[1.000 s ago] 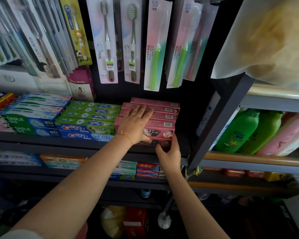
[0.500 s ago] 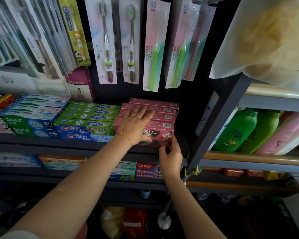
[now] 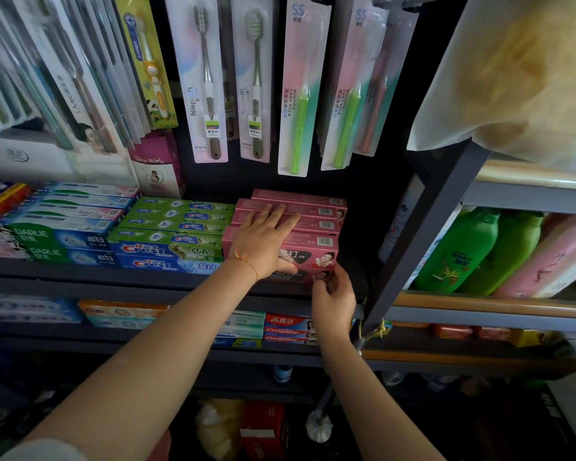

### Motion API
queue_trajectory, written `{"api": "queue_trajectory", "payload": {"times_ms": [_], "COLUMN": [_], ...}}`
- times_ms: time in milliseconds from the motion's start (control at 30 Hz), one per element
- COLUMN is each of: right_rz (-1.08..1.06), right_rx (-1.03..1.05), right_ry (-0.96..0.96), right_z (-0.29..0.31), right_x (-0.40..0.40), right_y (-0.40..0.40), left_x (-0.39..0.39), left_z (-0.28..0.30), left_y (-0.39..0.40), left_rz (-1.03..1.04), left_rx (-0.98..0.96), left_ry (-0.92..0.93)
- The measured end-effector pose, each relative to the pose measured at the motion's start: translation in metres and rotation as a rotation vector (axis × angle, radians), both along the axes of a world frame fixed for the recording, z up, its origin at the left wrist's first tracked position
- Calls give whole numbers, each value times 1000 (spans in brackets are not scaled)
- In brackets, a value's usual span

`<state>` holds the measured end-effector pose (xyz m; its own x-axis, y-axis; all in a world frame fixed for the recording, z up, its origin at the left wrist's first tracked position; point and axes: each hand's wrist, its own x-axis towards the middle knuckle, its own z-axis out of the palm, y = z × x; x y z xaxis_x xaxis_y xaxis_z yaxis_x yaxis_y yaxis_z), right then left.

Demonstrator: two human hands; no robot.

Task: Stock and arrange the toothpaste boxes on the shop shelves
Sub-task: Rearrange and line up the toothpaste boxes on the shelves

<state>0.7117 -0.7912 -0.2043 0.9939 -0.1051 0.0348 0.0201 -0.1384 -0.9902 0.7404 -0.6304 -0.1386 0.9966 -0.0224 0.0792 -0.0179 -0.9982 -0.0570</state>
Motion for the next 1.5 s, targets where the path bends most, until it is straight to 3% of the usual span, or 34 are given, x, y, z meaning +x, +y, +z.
{"api": "queue_trajectory", "payload": {"times_ms": [333, 1500], "right_rz": [60, 119], "right_rx": [333, 259], "right_ry": [183, 371], "right_z": [34, 29], "right_x": [21, 56], "right_y": [-7, -3], "left_x": [-1, -1], "left_z": [0, -1], "left_y": [0, 0], "left_rz": [-5, 22], "left_rx": [-22, -19], "left_ry": [-11, -35]}}
